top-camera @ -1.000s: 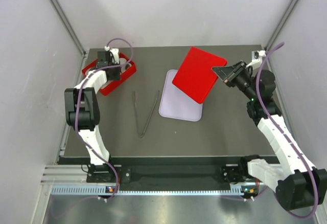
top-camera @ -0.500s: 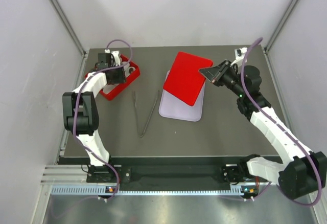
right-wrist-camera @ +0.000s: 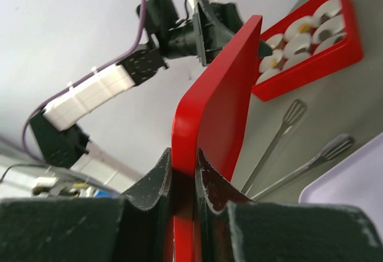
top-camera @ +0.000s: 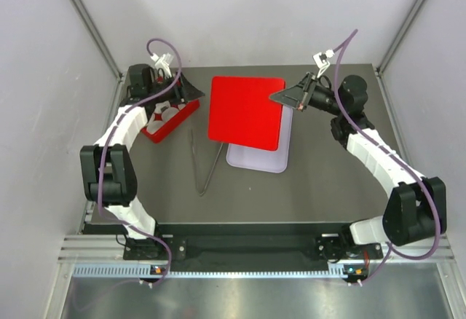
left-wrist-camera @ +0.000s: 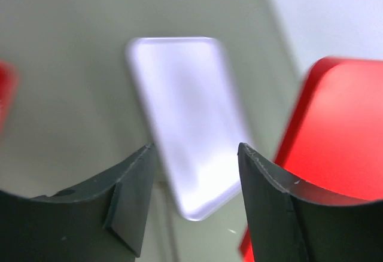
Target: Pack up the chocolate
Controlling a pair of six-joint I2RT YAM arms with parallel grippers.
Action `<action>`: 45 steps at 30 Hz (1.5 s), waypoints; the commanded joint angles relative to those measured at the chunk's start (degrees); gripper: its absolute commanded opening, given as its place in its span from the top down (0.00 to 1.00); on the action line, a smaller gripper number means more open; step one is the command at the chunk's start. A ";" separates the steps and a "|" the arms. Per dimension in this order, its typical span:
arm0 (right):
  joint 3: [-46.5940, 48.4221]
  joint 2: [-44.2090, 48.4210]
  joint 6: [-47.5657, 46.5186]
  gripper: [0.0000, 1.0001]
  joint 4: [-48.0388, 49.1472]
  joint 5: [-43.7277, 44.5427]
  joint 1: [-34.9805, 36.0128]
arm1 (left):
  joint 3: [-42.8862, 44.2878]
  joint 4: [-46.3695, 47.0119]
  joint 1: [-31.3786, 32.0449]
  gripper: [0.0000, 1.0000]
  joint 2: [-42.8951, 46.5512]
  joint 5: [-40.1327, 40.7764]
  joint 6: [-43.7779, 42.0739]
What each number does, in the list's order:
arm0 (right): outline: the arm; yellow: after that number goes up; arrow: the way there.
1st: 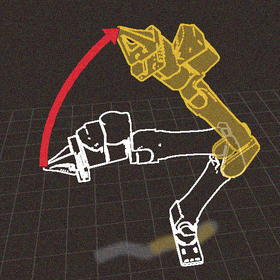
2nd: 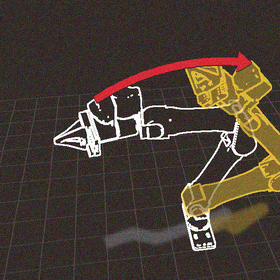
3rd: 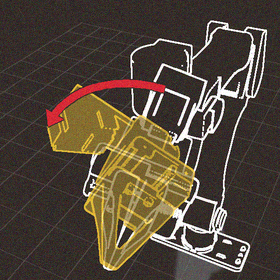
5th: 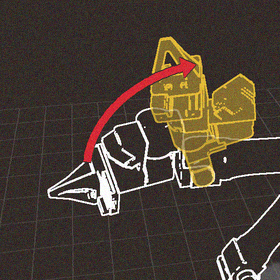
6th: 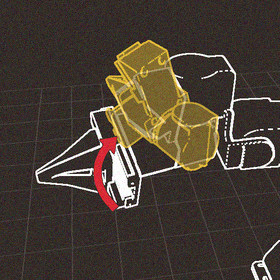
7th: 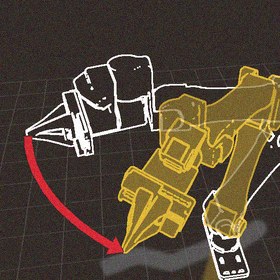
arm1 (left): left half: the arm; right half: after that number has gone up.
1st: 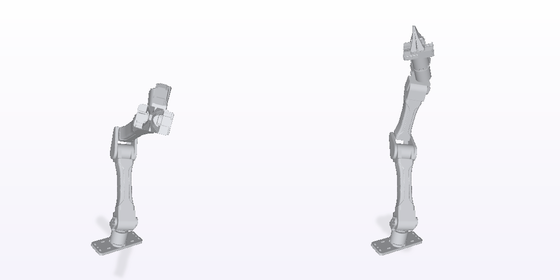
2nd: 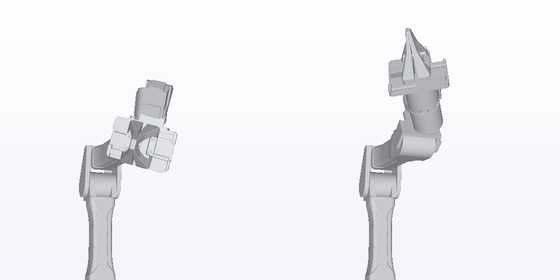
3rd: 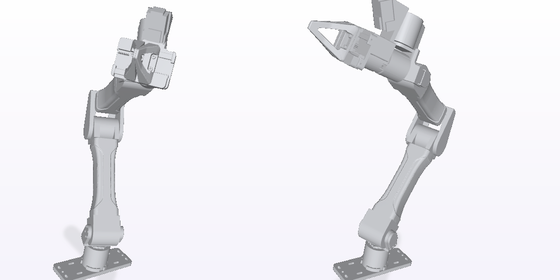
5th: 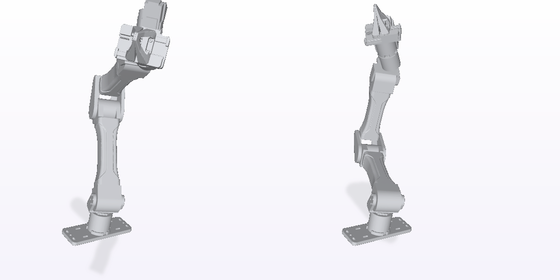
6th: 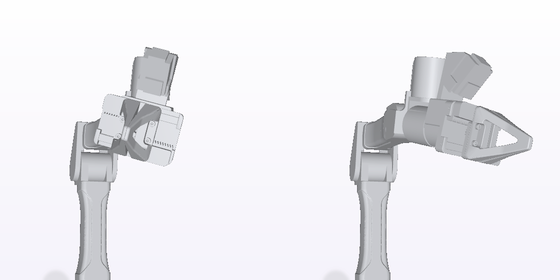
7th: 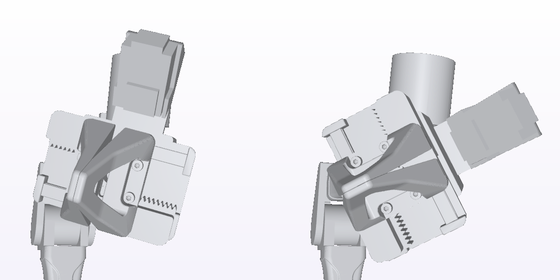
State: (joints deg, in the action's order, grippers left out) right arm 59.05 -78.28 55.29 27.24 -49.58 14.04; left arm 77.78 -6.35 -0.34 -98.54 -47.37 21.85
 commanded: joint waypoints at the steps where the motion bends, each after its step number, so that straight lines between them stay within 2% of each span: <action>1: 3.53 -0.03 2.72 1.00 9.75 -8.07 -1.30 | -5.25 22.12 0.08 0.37 2.56 -18.51 15.74; 2: 3.36 -0.38 3.16 1.00 10.37 -8.51 -2.17 | -7.27 25.39 0.16 0.36 2.57 -19.59 20.73; 3: 2.92 -0.64 4.55 1.00 11.07 -9.47 -2.53 | -7.99 29.95 0.08 0.36 2.39 -20.47 22.35; 6: 1.43 -1.17 8.77 1.00 17.39 -10.53 -4.20 | -9.83 35.06 1.73 0.35 1.87 -23.45 28.23; 10: 1.07 -1.70 9.93 1.00 18.81 -12.47 -5.25 | -12.99 57.17 2.80 0.34 0.63 -26.28 43.17; 11: 0.98 -1.44 9.93 1.00 18.81 -12.73 -5.69 | -13.00 58.54 2.80 0.34 0.37 -26.28 46.50; 14: -0.33 -0.30 9.58 1.00 18.73 -12.91 -7.70 | -12.04 59.52 2.71 0.34 -0.51 -25.40 48.80; 17: -0.51 0.15 8.00 1.00 16.26 -12.82 -9.03 | -10.90 64.95 3.41 0.34 -1.65 -25.48 53.28; 21: -0.33 -0.56 11.14 1.00 19.94 -13.43 -9.21 | -9.40 63.14 5.69 0.34 -2.88 -26.28 52.17; 27: -1.04 -2.31 19.05 1.00 30.23 -14.14 -9.30 | -8.35 48.92 6.49 0.34 -2.18 -25.14 40.74; 30: -1.30 -3.54 21.79 1.00 33.74 -14.14 -9.30 | -8.08 48.35 6.58 0.34 -1.83 -25.05 39.32; 32: -1.30 -4.86 22.84 1.00 34.97 -13.88 -9.30 | -8.60 51.68 6.84 0.39 -1.74 -24.96 42.48; 34: -0.95 -6.44 23.37 1.00 35.42 -13.61 -9.30 | -9.40 56.41 6.93 0.62 -1.92 -24.87 47.38; 36: -0.78 -7.32 23.55 0.95 34.81 -13.00 -9.30 | -10.10 59.33 6.93 0.88 -3.06 -23.38 51.43; 37: -0.78 -8.02 23.55 0.85 34.55 -12.65 -9.30 | -10.71 64.22 6.93 1.00 -3.58 -22.59 57.28; 39: -0.60 -8.90 22.50 0.73 32.36 -11.16 -9.30 | -12.73 72.32 6.93 1.00 -5.16 -19.61 64.34; 40: -0.34 -9.69 21.80 0.64 31.30 -10.45 -9.30 | -13.26 75.84 6.93 1.00 -5.78 -18.64 71.16; 41: 0.27 -10.05 20.40 0.58 30.07 -9.32 -9.30 | -13.70 83.18 6.84 1.00 -6.92 -17.59 74.19; 43: 1.15 -11.71 18.81 0.46 25.85 -8.25 -9.30 | -14.14 87.37 6.76 1.00 -7.80 -14.77 79.90; 45: 2.30 -12.68 17.31 0.39 23.48 -6.33 -9.47 | -13.97 88.36 6.32 1.00 -8.16 -13.54 80.90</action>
State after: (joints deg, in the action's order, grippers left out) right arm 58.15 -89.95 75.90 52.53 -59.16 4.38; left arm 64.25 67.11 6.57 -105.84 -66.85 92.36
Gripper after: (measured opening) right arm 0.593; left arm 0.127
